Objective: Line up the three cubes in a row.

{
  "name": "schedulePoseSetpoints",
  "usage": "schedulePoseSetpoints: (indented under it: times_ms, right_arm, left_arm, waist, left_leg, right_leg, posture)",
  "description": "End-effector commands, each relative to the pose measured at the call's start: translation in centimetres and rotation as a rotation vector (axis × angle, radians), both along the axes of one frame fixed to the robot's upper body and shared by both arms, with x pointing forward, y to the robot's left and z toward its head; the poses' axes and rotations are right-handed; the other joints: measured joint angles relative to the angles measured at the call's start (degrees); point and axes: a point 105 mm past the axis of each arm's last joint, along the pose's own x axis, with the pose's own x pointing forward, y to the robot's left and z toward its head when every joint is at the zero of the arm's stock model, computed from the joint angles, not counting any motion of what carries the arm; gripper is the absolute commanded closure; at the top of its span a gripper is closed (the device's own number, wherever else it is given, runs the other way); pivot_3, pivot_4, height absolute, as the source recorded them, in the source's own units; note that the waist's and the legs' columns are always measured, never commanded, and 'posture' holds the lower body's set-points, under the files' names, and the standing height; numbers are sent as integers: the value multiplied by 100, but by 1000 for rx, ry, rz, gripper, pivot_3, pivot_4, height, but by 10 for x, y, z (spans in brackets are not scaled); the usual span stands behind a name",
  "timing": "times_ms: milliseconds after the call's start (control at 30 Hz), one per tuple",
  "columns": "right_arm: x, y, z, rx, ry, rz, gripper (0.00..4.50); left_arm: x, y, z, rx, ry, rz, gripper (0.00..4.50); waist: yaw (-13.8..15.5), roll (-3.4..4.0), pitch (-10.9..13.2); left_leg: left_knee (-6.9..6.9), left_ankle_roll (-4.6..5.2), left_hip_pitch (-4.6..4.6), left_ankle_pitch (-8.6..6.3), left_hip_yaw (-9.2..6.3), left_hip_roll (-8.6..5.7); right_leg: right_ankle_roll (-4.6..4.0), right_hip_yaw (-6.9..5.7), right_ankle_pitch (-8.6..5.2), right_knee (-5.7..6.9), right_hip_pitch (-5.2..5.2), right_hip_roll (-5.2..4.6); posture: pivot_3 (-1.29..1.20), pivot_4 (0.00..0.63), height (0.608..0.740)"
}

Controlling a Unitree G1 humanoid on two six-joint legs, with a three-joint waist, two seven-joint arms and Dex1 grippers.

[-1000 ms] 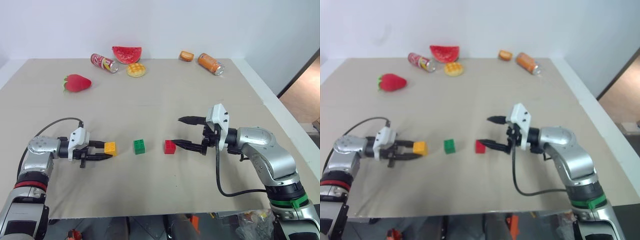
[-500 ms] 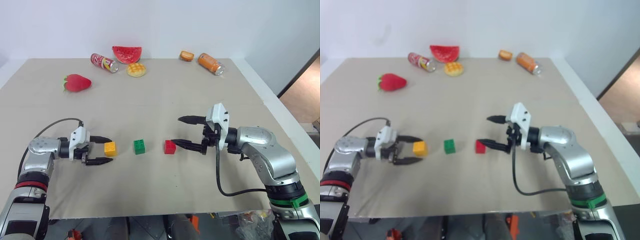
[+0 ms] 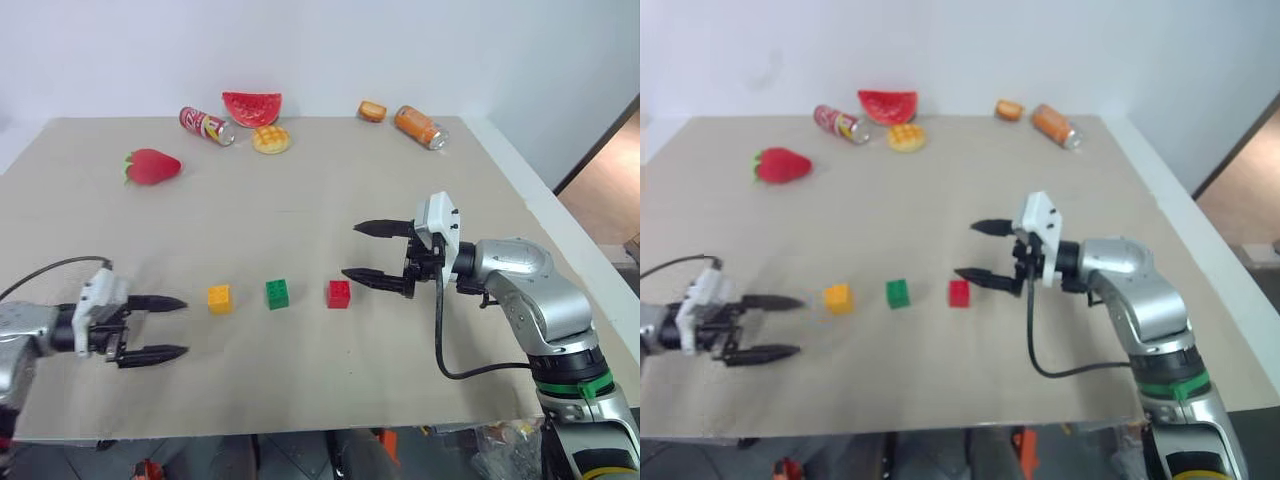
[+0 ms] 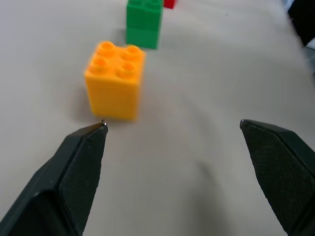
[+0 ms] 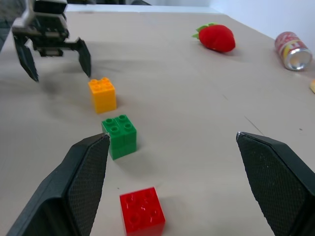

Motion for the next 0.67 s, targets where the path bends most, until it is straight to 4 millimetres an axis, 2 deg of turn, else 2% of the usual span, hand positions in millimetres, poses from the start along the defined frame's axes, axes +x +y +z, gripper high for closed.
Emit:
schedulePoseSetpoints:
  times_ms: [33, 100, 200, 300, 367, 433, 533, 667]
  right_arm:
    - [-1, 1, 13, 22, -53, 15, 231]
    - [2, 2, 12, 24, -61, 8, 231]
    - [18, -2, 15, 39, -93, -74, 231]
    - [39, -15, 18, 82, -113, -216, 231]
    - [70, -45, 18, 168, -99, -472, 231]
    - [87, -76, 10, 249, -81, -689, 231]
    - [94, -114, -15, 350, -22, -946, 231]
    - [87, -117, -36, 407, 24, -1033, 231]
  left_arm:
    - [-6, 16, 26, -57, -36, 166, 38]
    - [-4, 35, 30, -55, -62, 326, 38]
    - [12, 61, 29, -93, -48, 594, 38]
    - [29, 73, 43, -167, -199, 804, 38]
    - [37, 62, 42, -235, -286, 921, 38]
    - [40, 46, 32, -303, -285, 991, 38]
    - [40, 25, 26, -390, -294, 1066, 38]
    - [41, 20, 22, -425, -271, 1131, 38]
  waist:
    - [9, 1, 1]
    - [8, 1, 1]
    - [20, 4, 3]
    - [30, 6, 4]
    - [35, -7, -3]
    - [52, -12, -5]
    - [58, -17, -9]
    - [53, -18, -9]
  left_leg:
    - [2, 0, 1, 0, 5, -1]
    - [4, -1, 0, 0, 10, 0]
    - [4, -1, 3, -1, 7, 0]
    - [8, -1, 3, 0, 9, -3]
    - [10, -2, -2, 0, 11, -3]
    - [7, -5, -5, -2, 21, -3]
    - [5, -8, -8, -3, 19, -5]
    - [0, -7, -3, -3, 7, -3]
  right_leg:
    - [0, 0, 0, 0, -1, -5]
    - [-1, -1, 1, -1, -3, -10]
    - [-2, -7, 1, 0, -4, -9]
    - [-3, -8, 2, -3, 0, -13]
    - [-3, -8, 3, -5, 3, -12]
    - [6, -4, 5, -15, 9, -16]
    - [16, -1, 2, -15, 10, -11]
    - [20, 11, 0, -12, 12, 8]
  posture:
    - [0, 150, 740]
    - [0, 150, 740]
    - [0, 150, 740]
    - [0, 150, 740]
    - [0, 150, 740]
    - [0, 150, 740]
    - [0, 150, 740]
    - [0, 150, 740]
